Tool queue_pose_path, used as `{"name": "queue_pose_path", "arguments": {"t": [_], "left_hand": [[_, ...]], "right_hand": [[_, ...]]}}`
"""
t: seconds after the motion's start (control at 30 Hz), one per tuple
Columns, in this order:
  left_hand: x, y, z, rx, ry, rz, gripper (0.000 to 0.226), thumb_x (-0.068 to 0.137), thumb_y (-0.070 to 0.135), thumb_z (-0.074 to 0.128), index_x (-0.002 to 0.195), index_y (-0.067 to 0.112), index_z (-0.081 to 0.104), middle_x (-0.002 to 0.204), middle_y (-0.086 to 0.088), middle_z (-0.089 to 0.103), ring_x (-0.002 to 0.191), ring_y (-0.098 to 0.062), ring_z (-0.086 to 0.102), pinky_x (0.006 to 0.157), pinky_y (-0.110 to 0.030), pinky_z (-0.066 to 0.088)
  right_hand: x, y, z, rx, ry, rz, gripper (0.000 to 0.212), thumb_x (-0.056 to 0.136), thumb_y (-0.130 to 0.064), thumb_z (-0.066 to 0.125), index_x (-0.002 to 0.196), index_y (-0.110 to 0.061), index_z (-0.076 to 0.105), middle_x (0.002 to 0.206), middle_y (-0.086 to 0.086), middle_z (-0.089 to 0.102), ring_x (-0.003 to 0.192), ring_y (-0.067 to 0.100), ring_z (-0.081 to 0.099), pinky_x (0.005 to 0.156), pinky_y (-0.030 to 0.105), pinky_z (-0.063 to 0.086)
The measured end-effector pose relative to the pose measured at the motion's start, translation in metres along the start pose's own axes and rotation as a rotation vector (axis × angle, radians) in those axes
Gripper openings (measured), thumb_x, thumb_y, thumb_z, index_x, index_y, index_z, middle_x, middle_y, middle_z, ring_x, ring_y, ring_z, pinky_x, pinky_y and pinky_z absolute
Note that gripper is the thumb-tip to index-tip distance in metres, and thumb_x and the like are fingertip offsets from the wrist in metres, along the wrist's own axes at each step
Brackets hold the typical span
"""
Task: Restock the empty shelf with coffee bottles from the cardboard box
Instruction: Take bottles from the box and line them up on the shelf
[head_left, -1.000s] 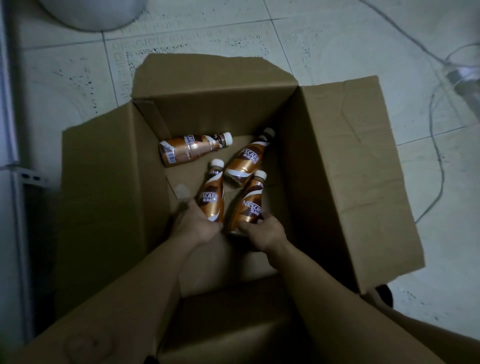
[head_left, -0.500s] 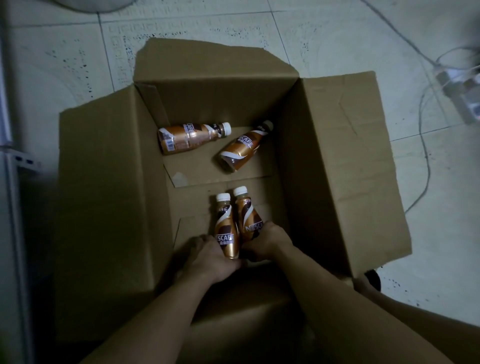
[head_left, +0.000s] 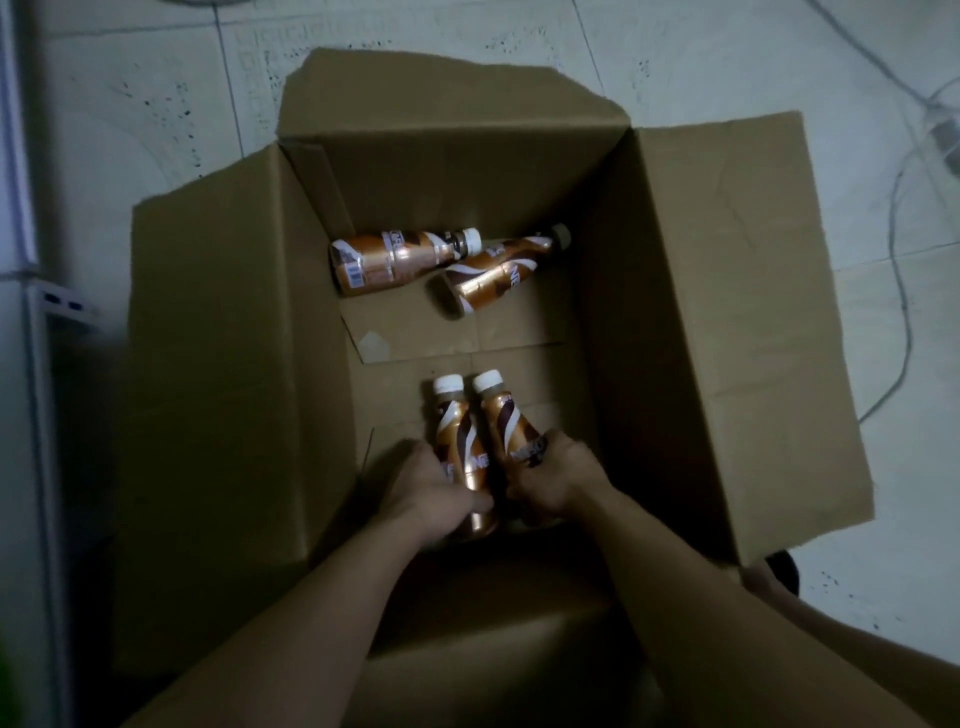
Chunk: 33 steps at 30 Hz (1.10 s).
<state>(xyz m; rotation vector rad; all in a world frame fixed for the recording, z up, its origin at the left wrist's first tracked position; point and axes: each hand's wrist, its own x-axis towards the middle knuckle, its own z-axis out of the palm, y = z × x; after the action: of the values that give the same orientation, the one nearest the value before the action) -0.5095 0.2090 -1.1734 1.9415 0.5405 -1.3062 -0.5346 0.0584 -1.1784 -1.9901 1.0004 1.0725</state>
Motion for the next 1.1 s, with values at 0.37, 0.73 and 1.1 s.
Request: {"name": "queue_pose_path", "arguments": {"t": [0.37, 0.73, 1.1], "left_hand": [[-0.055, 0.032, -0.011, -0.242, 0.001, 0.059, 0.067, 0.062, 0.006, 0.084, 0.116, 0.025, 0.049, 0.112, 0.001, 0.063, 0.109, -0.025, 0.059, 0.093, -0.051, 0.05], [-0.232, 0.114, -0.075, -0.309, 0.023, 0.605, 0.062, 0.069, 0.002, 0.082, 0.118, 0.023, 0.05, 0.113, -0.002, 0.067, 0.1, -0.018, 0.064, 0.085, -0.036, 0.053], [-0.444, 0.113, -0.124, -0.252, 0.303, 1.089, 0.076, 0.061, 0.011, 0.088, 0.126, 0.023, 0.051, 0.117, 0.003, 0.059, 0.106, -0.022, 0.061, 0.088, -0.045, 0.054]], "right_hand": [[-0.073, -0.017, -0.067, 0.266, -0.186, -0.224, 0.024, 0.081, -0.007, 0.069, 0.089, -0.025, 0.056, 0.083, -0.01, 0.059, 0.075, 0.002, 0.055, 0.064, 0.016, 0.046], [-0.245, -0.038, -0.169, 0.506, -0.08, -0.631, 0.053, 0.074, -0.01, 0.075, 0.122, -0.021, 0.054, 0.112, 0.006, 0.066, 0.098, 0.021, 0.066, 0.071, 0.028, 0.055], [-0.453, -0.047, -0.198, 0.52, 0.169, -1.084, 0.054, 0.076, -0.005, 0.077, 0.124, -0.016, 0.055, 0.114, 0.005, 0.066, 0.103, 0.022, 0.066, 0.083, 0.036, 0.055]]}}
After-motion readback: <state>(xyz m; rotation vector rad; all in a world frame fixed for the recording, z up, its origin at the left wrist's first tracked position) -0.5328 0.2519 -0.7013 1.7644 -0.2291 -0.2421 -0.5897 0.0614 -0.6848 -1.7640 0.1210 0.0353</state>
